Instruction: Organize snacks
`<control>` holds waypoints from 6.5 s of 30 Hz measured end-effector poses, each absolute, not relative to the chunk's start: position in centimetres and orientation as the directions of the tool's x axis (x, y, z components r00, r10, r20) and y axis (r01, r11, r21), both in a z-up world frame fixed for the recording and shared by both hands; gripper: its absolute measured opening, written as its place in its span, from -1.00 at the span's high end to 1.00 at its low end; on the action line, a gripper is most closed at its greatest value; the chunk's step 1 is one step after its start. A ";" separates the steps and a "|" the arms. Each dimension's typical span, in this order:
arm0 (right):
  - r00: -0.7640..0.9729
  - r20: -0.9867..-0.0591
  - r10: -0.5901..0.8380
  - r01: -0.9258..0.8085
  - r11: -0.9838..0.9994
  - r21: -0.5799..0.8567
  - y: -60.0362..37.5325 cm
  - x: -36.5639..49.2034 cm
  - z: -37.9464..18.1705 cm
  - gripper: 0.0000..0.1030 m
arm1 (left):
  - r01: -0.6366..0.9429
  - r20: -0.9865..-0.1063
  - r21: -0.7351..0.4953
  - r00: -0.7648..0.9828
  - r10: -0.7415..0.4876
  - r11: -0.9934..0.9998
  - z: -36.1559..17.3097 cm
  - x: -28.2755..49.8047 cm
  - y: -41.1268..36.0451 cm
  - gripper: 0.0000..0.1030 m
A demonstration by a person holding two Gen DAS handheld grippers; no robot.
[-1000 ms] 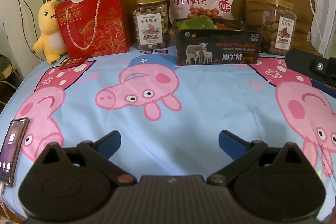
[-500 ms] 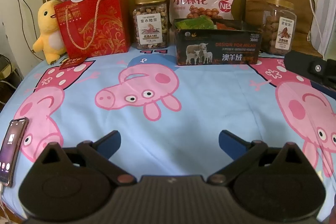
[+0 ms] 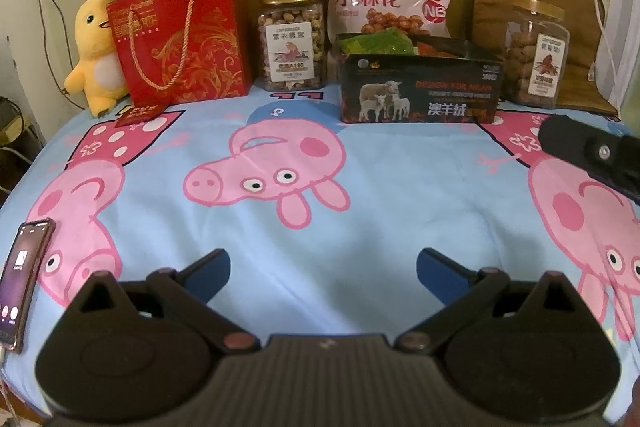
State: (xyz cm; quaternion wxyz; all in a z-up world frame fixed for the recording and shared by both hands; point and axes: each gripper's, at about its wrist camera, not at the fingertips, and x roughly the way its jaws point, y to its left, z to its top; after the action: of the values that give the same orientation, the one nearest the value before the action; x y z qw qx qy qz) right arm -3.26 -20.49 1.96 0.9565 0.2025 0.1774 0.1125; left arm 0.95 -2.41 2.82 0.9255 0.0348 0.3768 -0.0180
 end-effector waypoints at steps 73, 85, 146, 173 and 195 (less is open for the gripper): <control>0.930 -0.254 0.266 -0.131 0.885 0.448 -21.9 -4.5 2.4 -0.50 | 0.068 -0.612 0.154 0.789 0.041 0.986 4.9 0.9 -5.0 -1.00; 0.937 -0.242 0.252 -0.114 0.875 0.470 -23.1 -4.8 2.2 -0.50 | 0.088 -0.636 0.176 0.771 0.045 0.980 4.3 0.9 -6.4 -1.00; 0.927 -0.267 0.264 -0.116 0.878 0.464 -23.3 -3.9 1.4 -0.50 | 0.130 -0.723 0.113 0.691 -0.009 0.985 2.2 1.3 -6.5 -1.00; 0.921 -0.276 0.274 -0.128 0.884 0.450 -22.7 -3.8 1.3 -0.50 | 0.119 -0.734 0.094 0.679 -0.012 0.988 2.0 1.5 -6.0 -1.00; 0.918 -0.284 0.275 -0.130 0.888 0.440 -22.5 -3.3 1.5 -0.50 | 0.106 -0.732 0.075 0.681 -0.018 0.992 2.4 2.0 -5.1 -1.00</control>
State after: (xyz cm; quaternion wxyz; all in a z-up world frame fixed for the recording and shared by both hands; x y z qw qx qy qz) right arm -3.30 -22.48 1.52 0.9563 0.2112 0.1720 0.1060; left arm 2.00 -5.11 2.36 0.9151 0.0556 0.3980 -0.0340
